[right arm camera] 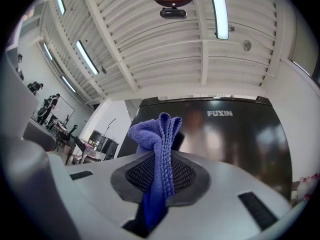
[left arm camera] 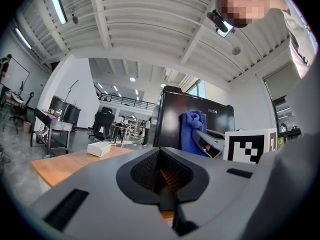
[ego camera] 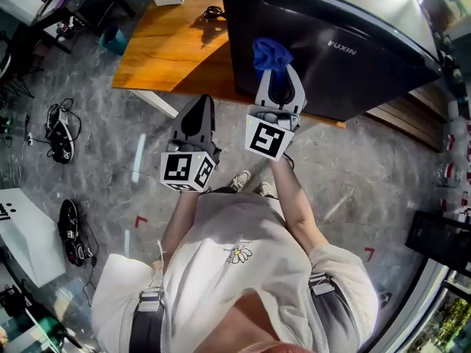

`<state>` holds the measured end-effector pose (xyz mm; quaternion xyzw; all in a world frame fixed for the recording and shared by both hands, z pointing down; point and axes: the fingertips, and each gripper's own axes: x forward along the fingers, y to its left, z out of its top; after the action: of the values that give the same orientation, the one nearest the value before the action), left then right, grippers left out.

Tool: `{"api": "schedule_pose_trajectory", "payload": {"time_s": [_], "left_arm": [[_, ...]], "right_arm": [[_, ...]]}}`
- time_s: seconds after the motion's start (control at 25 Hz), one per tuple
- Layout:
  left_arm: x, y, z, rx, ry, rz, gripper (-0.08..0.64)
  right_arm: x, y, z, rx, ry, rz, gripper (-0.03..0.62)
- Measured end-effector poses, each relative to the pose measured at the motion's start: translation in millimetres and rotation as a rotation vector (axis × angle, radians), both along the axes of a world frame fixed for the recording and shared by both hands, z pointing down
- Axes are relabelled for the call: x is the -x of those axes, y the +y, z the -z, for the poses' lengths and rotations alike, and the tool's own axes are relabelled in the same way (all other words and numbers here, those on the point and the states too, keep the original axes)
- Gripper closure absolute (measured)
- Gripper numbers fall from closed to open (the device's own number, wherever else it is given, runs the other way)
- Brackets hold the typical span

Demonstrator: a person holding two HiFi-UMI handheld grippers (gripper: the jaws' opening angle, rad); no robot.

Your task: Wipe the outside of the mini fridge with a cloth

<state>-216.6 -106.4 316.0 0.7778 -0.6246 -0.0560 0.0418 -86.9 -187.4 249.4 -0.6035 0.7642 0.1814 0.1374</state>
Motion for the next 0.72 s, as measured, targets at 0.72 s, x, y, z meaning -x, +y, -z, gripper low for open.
{"api": "schedule_pose_trajectory", "payload": {"time_s": [0.72], "left_arm": [[-141, -16, -8, 0.005, 0.026, -0.122, 0.555]], "right_arm": [[-180, 11, -11, 0.042, 0.021, -0.152, 0.529]]}}
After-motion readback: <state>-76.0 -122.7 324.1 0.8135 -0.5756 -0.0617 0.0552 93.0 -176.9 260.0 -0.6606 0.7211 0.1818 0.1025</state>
